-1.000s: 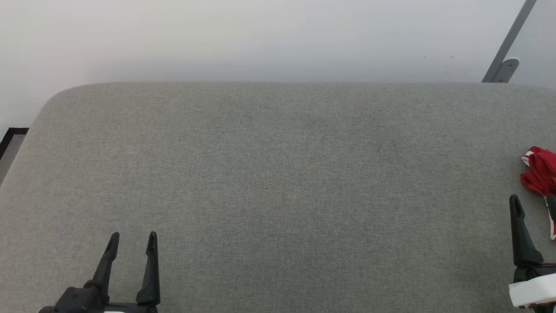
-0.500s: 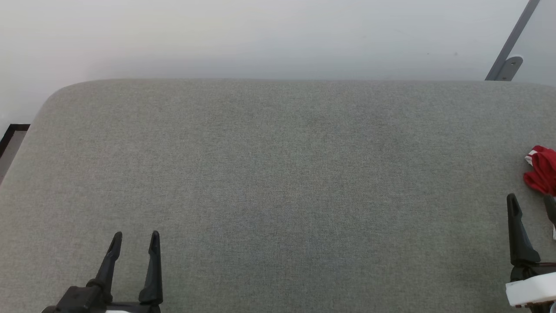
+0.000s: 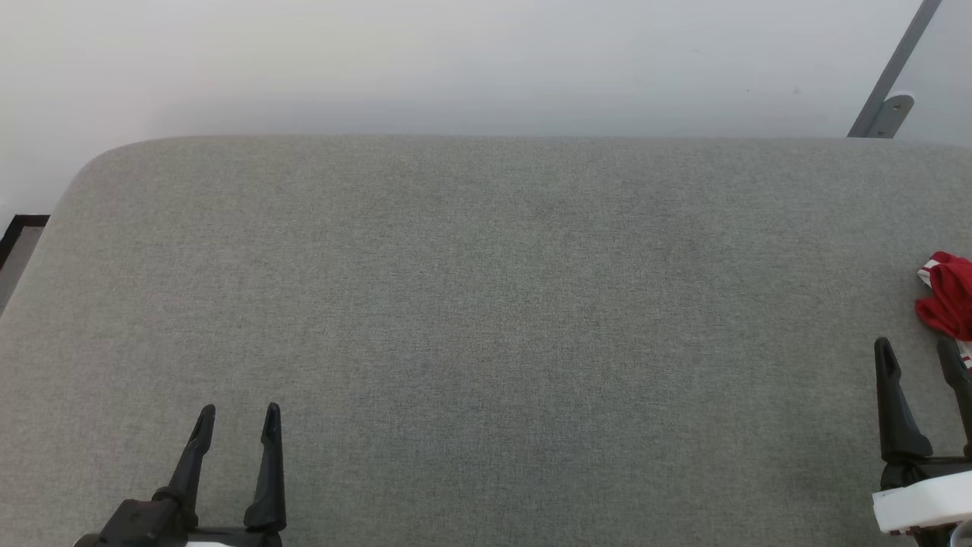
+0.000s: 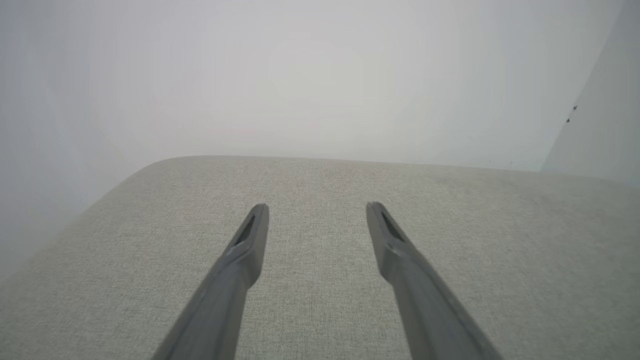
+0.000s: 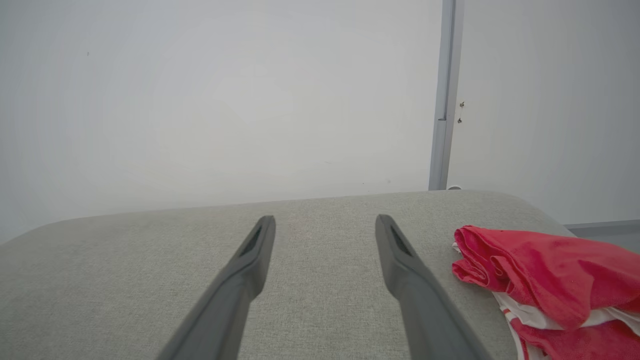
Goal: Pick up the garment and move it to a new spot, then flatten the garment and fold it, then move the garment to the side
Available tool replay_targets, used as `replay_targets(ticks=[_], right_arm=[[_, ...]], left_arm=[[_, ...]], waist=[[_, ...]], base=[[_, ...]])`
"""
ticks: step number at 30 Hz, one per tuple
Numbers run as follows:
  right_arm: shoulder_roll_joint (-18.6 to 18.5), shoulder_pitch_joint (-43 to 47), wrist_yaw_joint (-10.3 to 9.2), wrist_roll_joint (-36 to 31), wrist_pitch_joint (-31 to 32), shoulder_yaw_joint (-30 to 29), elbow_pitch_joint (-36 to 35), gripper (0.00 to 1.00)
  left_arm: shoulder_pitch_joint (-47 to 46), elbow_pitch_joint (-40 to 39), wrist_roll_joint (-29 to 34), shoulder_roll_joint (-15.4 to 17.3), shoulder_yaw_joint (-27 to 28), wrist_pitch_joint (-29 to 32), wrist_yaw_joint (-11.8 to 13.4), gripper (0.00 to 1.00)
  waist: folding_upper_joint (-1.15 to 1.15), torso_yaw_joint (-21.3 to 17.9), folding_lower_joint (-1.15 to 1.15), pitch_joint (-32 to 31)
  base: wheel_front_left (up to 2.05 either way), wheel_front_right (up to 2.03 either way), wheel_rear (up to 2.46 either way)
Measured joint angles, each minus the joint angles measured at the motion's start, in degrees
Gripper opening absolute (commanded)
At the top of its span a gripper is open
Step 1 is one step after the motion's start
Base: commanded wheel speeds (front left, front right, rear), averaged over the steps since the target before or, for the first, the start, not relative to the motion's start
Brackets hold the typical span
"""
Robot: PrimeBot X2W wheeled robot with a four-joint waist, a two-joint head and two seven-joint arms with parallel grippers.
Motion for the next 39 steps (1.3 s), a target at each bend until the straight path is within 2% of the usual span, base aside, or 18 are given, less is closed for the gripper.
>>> replay_targets(ticks=[9, 10, 17, 39], right_arm=[[0.4, -0.8, 0.0, 0.7, -0.2, 0.4, 0.3, 1.0], [0.5, -0.7, 0.0, 0.7, -0.2, 0.5, 0.5, 0.0], [3.0, 0.8, 0.0, 1.9, 0.6, 1.5, 3.4, 0.0], [6.0, -1.0, 0.0, 19.1, 5.9, 0.9, 4.7, 0.0]], left_arm=[[-0.3, 0.0, -0.2, 0.0, 0.0, 0.0, 0.0, 1.0], [-0.2, 0.3, -0.2, 0.0, 0.0, 0.0, 0.0, 0.0], [0.3, 3.4, -1.7, -0.8, -0.4, 0.5, 0.0, 0.0], [-2.8, 6.3, -24.6, -0.2, -0.5, 5.0, 0.0, 0.0]], waist=[[0.0, 0.0, 0.0, 0.4], [0.0, -0.1, 0.0, 0.5], [0.0, -0.1, 0.0, 0.4], [0.0, -0.7, 0.0, -0.2]], base=[[0.0, 0.0, 0.0], [0.0, 0.0, 0.0], [0.0, 0.0, 0.0], [0.0, 0.0, 0.0]])
